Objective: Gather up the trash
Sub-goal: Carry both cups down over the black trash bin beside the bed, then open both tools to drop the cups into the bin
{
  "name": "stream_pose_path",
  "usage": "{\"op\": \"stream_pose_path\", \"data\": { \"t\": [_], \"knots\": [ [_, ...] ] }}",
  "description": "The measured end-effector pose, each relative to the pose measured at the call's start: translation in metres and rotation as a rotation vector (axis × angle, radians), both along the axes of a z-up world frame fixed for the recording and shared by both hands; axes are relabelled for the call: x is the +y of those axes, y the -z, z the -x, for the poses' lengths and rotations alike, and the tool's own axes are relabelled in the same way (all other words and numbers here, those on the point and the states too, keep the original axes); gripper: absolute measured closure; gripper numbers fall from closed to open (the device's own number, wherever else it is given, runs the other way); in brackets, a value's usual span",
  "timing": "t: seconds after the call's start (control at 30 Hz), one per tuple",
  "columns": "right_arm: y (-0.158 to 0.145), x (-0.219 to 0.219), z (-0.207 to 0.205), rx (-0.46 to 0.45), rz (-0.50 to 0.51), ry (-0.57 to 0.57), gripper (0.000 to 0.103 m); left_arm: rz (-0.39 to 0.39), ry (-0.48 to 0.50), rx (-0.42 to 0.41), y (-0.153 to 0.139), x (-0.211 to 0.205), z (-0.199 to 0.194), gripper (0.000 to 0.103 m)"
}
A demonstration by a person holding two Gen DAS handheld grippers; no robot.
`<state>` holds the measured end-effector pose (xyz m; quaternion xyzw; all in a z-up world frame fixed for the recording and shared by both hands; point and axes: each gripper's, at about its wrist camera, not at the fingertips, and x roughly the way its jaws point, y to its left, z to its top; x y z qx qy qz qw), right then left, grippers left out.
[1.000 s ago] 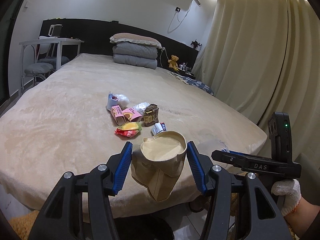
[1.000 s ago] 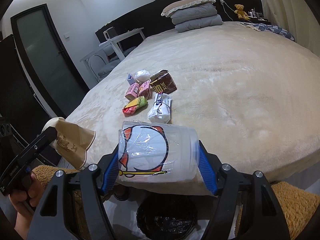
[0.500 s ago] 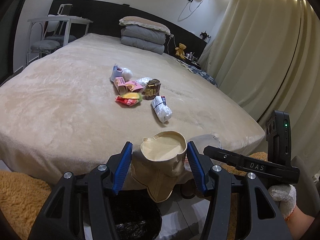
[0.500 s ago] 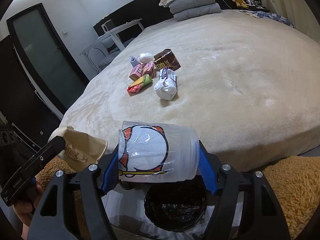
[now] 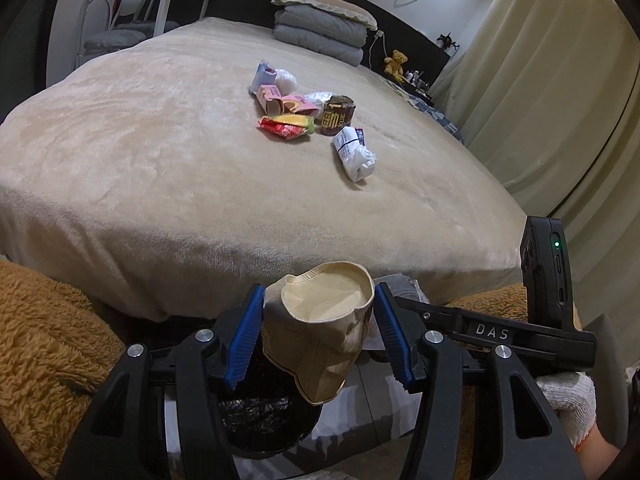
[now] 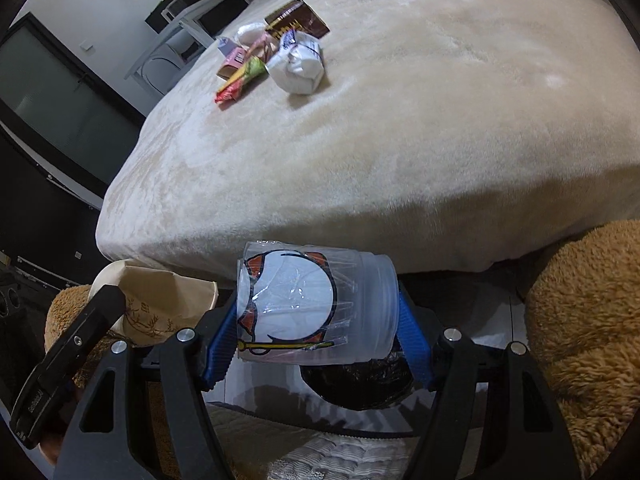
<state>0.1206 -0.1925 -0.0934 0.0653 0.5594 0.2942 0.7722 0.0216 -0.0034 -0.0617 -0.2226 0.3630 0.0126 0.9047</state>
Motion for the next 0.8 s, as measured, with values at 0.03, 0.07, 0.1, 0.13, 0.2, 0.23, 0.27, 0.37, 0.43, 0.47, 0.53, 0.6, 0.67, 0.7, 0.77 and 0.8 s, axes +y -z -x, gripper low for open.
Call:
{"op": "stream_pose_path", "data": {
  "t": [0.03,0.07,0.1,0.13,0.2,0.23,0.27,0.37,0.43,0.47,0.53,0.6,0.67,0.7,0.77,0.8],
  "knots": [
    [0.005,0.0,-0.002,0.024,0.003,0.006,0.033,0.001,0.0,0.019,0.004,-0.001,-0.002,0.049],
    [0.009,0.0,-0.004,0.048,0.005,0.009,0.033,0.005,0.001,0.039,0.008,-0.002,-0.003,0.049],
    [0.013,0.0,-0.005,0.072,0.005,0.011,0.033,0.006,0.005,0.055,0.011,-0.002,-0.005,0.049],
    [0.018,0.0,-0.007,0.098,0.005,0.016,0.033,0.009,0.007,0.067,0.014,-0.003,-0.005,0.05],
    [0.026,0.0,-0.009,0.14,0.011,0.028,0.033,0.02,0.005,0.089,0.02,-0.003,-0.005,0.049],
    [0.03,-0.001,-0.009,0.158,0.009,0.034,0.033,0.026,0.002,0.102,0.023,-0.002,-0.006,0.049],
    [0.033,-0.002,-0.009,0.177,0.006,0.041,0.033,0.032,-0.004,0.112,0.026,-0.001,-0.005,0.049],
    [0.039,-0.003,-0.009,0.208,0.004,0.047,0.033,0.05,-0.017,0.131,0.03,0.004,-0.005,0.05],
    [0.037,-0.001,-0.009,0.208,-0.012,0.041,0.033,0.056,-0.023,0.133,0.03,0.006,-0.004,0.049],
    [0.034,-0.001,-0.01,0.204,-0.019,0.042,0.033,0.054,-0.026,0.132,0.03,0.007,-0.003,0.049],
    [0.032,-0.002,-0.01,0.197,-0.025,0.05,0.033,0.052,-0.028,0.132,0.029,0.006,-0.004,0.049],
    [0.033,-0.002,-0.01,0.208,-0.04,0.051,0.033,0.048,-0.029,0.133,0.029,0.006,-0.004,0.048],
    [0.034,-0.003,-0.008,0.213,-0.048,0.05,0.028,0.048,-0.024,0.138,0.029,0.006,-0.005,0.043],
    [0.035,-0.004,-0.009,0.218,-0.055,0.052,0.026,0.05,-0.022,0.135,0.029,0.005,-0.004,0.041],
    [0.036,-0.002,-0.009,0.232,-0.062,0.056,0.024,0.048,-0.028,0.126,0.027,0.006,-0.003,0.038],
    [0.036,-0.004,-0.009,0.237,-0.063,0.06,0.024,0.052,-0.03,0.122,0.027,0.007,-0.002,0.038]
  ]
}}
